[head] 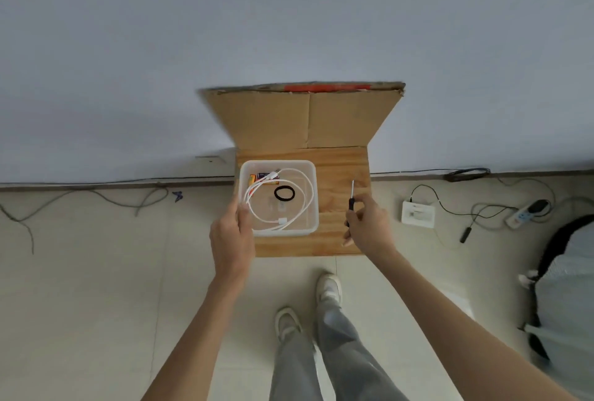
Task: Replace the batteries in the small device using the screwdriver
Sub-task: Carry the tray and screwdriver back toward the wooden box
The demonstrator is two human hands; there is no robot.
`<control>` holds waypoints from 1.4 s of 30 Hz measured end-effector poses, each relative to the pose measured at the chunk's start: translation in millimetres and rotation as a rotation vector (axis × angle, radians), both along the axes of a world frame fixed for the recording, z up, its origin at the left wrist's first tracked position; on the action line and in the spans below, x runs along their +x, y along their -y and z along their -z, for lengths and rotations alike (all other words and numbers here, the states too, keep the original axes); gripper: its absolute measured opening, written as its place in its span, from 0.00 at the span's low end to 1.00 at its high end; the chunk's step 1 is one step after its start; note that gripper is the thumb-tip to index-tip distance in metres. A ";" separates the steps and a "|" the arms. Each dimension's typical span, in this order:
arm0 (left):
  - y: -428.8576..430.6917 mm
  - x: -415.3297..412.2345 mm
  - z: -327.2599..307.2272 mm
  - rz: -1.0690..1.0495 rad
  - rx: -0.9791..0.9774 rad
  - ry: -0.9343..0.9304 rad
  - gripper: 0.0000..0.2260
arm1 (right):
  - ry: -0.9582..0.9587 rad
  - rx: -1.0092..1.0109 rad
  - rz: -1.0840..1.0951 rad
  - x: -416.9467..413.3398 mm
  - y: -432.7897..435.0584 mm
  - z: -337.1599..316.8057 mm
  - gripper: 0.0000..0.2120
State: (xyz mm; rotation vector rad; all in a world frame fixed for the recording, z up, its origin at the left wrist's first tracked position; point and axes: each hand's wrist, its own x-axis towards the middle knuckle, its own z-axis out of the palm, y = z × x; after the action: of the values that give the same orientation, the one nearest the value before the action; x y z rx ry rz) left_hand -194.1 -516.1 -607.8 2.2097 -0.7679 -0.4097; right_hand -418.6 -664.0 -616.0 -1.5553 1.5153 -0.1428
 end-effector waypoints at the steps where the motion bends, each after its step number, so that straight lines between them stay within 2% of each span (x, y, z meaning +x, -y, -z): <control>1: 4.6 1.8 19.7 -0.001 0.006 -0.002 0.14 | -0.053 -0.009 -0.025 0.6 1.8 20.1 0.13; 4: 17.4 4.1 72.4 -0.001 0.011 -0.006 0.16 | -0.162 -0.034 -0.085 3.0 7.2 75.4 0.12; 9: 30.1 4.4 141.1 -0.010 0.020 -0.045 0.13 | -0.206 -0.059 -0.139 11.8 15.6 142.7 0.11; 19: 33.6 5.5 206.4 -0.052 0.007 -0.056 0.13 | -0.229 0.017 -0.182 28.5 32.8 203.2 0.06; 26: 29.8 7.4 212.5 -0.048 0.034 -0.120 0.14 | -0.337 -0.105 -0.269 38.6 34.1 205.7 0.06; 30: 28.3 12.1 210.9 -0.025 0.045 -0.165 0.13 | -0.478 -0.166 -0.347 42.9 35.1 204.5 0.11; 35: 25.9 18.9 197.1 0.007 0.109 -0.212 0.12 | -0.543 -0.170 -0.384 41.8 31.6 199.8 0.11; 38: 23.1 27.0 181.7 0.073 0.186 -0.238 0.14 | -0.600 -0.143 -0.416 37.0 26.2 187.7 0.10; 42: 16.3 41.8 144.1 0.178 0.393 -0.257 0.20 | -0.651 -0.086 -0.449 31.9 17.3 153.0 0.10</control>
State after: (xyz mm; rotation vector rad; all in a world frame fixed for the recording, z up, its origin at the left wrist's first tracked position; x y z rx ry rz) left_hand -152.3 -532.4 -751.8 2.3856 -0.7968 -0.9849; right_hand -386.7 -681.2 -768.9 -2.0934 1.5910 0.6166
